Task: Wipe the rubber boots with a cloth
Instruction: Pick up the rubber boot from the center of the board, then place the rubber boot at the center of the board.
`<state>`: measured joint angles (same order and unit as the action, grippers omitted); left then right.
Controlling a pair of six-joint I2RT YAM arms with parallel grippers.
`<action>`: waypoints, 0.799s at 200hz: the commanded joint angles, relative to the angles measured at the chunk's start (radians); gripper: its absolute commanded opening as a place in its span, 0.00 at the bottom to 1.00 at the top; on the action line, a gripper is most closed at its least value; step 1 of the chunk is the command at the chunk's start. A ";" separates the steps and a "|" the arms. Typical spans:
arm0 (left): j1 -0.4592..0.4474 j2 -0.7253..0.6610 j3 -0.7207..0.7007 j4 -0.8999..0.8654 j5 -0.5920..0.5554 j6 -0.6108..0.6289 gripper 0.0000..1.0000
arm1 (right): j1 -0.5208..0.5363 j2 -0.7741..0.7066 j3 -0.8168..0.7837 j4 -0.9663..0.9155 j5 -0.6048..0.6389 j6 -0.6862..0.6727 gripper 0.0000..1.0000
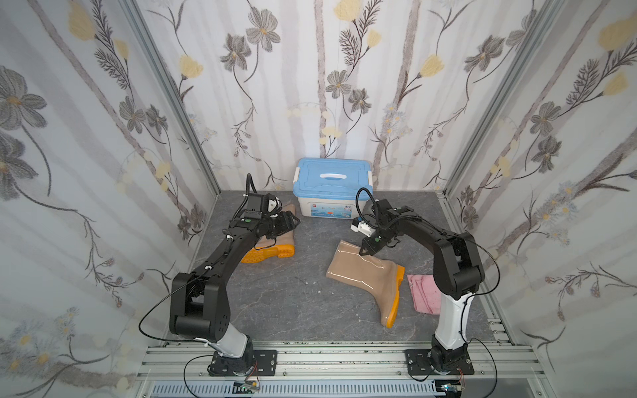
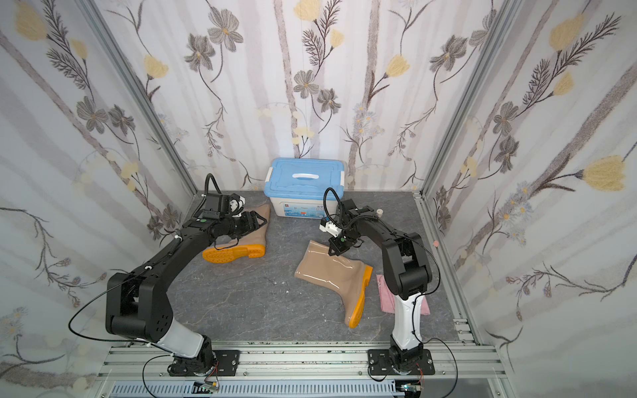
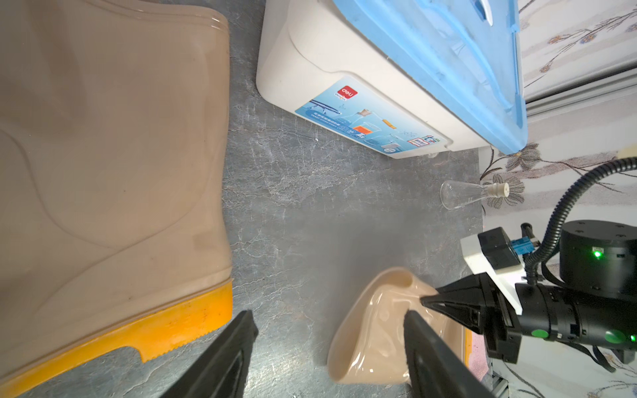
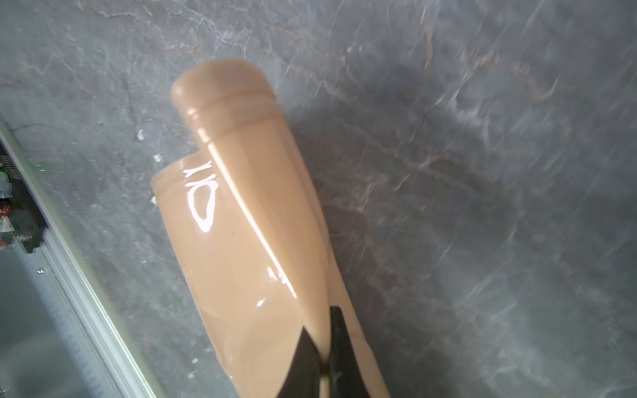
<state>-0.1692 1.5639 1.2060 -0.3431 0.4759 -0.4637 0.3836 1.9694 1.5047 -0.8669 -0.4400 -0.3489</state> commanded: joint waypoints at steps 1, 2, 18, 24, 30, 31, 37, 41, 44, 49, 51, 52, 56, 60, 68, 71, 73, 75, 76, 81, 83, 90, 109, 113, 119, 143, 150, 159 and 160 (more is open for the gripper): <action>0.000 0.010 0.006 0.030 0.025 -0.006 0.71 | 0.000 -0.083 -0.052 -0.045 0.029 0.006 0.00; 0.000 0.011 0.007 0.030 0.025 -0.006 0.71 | -0.002 -0.088 -0.053 -0.044 0.030 0.007 0.00; 0.000 0.018 0.016 0.030 0.027 -0.004 0.71 | -0.010 -0.146 -0.062 -0.042 0.075 0.015 0.00; 0.001 0.019 0.020 0.030 0.027 -0.005 0.71 | -0.017 -0.163 -0.055 -0.047 0.085 0.016 0.00; 0.001 0.021 0.025 0.030 0.030 -0.006 0.71 | -0.021 -0.179 -0.045 -0.049 0.085 0.014 0.00; 0.001 0.022 0.025 0.030 0.030 -0.006 0.71 | -0.023 -0.183 -0.043 -0.050 0.085 0.014 0.00; 0.001 0.021 0.028 0.030 0.034 -0.008 0.71 | -0.027 -0.202 -0.033 -0.050 0.092 0.015 0.00; 0.001 0.019 0.029 0.031 0.035 -0.010 0.71 | -0.027 -0.216 -0.027 -0.050 0.103 0.014 0.00; 0.000 0.019 0.028 0.033 0.036 -0.011 0.71 | -0.027 -0.228 -0.022 -0.047 0.114 0.016 0.00; 0.000 0.015 0.027 0.035 0.039 -0.013 0.71 | -0.026 -0.245 -0.018 -0.043 0.137 0.021 0.00; -0.001 0.015 0.027 0.036 0.038 -0.014 0.71 | -0.027 -0.252 -0.016 -0.041 0.149 0.023 0.00; 0.000 0.014 0.027 0.035 0.038 -0.014 0.71 | -0.027 -0.255 -0.015 -0.040 0.153 0.023 0.00; -0.001 0.012 0.026 0.035 0.039 -0.015 0.71 | -0.026 -0.267 -0.009 -0.040 0.176 0.025 0.00; 0.000 0.011 0.026 0.036 0.038 -0.014 0.71 | -0.026 -0.279 -0.004 -0.042 0.202 0.027 0.00; 0.000 0.008 0.026 0.035 0.034 -0.014 0.71 | -0.026 -0.300 0.003 -0.042 0.262 0.027 0.00; -0.001 0.006 0.027 0.033 0.032 -0.013 0.71 | -0.027 -0.308 0.004 -0.037 0.286 0.028 0.00; -0.001 0.007 0.028 0.032 0.031 -0.012 0.71 | -0.027 -0.316 0.004 -0.035 0.304 0.029 0.00; -0.001 0.007 0.029 0.031 0.030 -0.010 0.71 | -0.027 -0.321 0.004 -0.032 0.319 0.028 0.00; -0.001 0.006 0.029 0.030 0.029 -0.009 0.71 | -0.026 -0.325 0.005 -0.030 0.324 0.029 0.00; 0.000 0.005 0.032 0.025 0.025 -0.006 0.71 | -0.027 -0.343 0.006 -0.023 0.357 0.029 0.00; 0.000 0.005 0.034 0.024 0.024 -0.004 0.71 | -0.026 -0.348 0.006 -0.019 0.367 0.028 0.00; -0.001 0.005 0.040 0.012 0.019 0.002 0.71 | -0.025 -0.363 0.004 -0.001 0.422 0.030 0.00; -0.001 0.001 0.053 -0.011 0.007 0.020 0.71 | -0.019 -0.456 0.000 0.055 0.540 0.022 0.00; -0.001 -0.001 0.053 -0.014 0.004 0.023 0.71 | -0.014 -0.471 -0.001 0.066 0.564 0.017 0.00; 0.000 -0.004 0.054 -0.019 -0.003 0.027 0.71 | -0.003 -0.492 -0.007 0.085 0.605 0.010 0.00; 0.009 -0.014 0.053 -0.030 -0.028 0.042 0.71 | 0.051 -0.551 -0.059 0.202 0.773 -0.061 0.00; 0.014 -0.014 0.052 -0.028 -0.029 0.042 0.71 | 0.062 -0.549 -0.059 0.217 0.821 -0.084 0.00; 0.020 -0.012 0.052 -0.028 -0.029 0.042 0.71 | 0.079 -0.538 -0.054 0.226 0.874 -0.106 0.00; 0.020 -0.012 0.052 -0.029 -0.028 0.042 0.71 | 0.087 -0.535 -0.054 0.230 0.888 -0.111 0.00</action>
<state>-0.1627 1.5562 1.2507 -0.3641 0.4713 -0.4431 0.4328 1.4288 1.4555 -0.7692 0.2077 -0.3641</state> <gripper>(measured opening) 0.710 0.063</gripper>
